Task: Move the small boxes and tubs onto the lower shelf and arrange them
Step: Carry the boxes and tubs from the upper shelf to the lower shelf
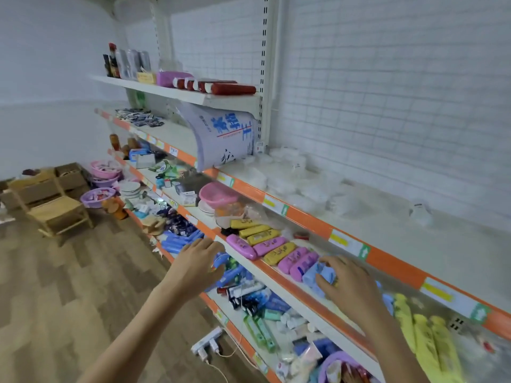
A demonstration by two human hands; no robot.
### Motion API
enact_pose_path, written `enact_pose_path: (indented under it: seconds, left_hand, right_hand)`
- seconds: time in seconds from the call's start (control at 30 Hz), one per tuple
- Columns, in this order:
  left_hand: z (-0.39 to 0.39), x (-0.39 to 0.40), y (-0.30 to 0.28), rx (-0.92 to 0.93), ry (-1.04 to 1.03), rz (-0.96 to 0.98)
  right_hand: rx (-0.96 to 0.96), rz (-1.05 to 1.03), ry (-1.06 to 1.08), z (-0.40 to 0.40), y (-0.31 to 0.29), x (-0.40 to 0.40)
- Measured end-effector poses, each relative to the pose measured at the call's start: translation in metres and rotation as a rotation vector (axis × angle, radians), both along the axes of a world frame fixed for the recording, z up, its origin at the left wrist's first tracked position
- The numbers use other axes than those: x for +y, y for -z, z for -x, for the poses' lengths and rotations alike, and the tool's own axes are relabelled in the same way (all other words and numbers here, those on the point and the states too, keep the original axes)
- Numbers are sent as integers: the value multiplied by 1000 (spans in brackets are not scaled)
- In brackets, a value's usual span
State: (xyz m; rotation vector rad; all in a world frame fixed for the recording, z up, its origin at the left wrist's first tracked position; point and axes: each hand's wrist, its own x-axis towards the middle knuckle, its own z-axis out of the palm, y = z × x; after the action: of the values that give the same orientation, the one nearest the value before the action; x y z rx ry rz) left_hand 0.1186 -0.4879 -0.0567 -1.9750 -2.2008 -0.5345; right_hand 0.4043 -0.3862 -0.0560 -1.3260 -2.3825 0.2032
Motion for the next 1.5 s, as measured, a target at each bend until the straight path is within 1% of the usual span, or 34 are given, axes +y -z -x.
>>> enact_pose_path:
  seconds: [0.17, 0.33, 0.5, 0.7, 0.93, 1.13, 1.27, 1.5]
  left_hand:
    - [32, 70, -3, -47, 64, -22]
    - [53, 152, -14, -28, 85, -76]
    - [74, 234, -34, -38, 93, -133]
    - [96, 311, -45, -84, 103, -132]
    - [131, 385, -45, -125, 187, -163]
    - [162, 453, -32, -92, 336, -121]
    - [173, 491, -23, -102, 412, -115]
    - [183, 558, -9, -209, 493, 7]
  right_hand:
    - [1, -42, -4, 23, -10, 59]
    - [60, -172, -10, 45, -24, 137]
    - [44, -188, 7, 67, -45, 217]
    - [9, -160, -28, 92, -55, 290]
    - [-37, -125, 9, 119, -55, 343]
    - [-22, -119, 142, 142, -52, 370]
    - [-29, -100, 206, 163, -50, 386]
    - [-113, 39, 230, 199, -51, 431]
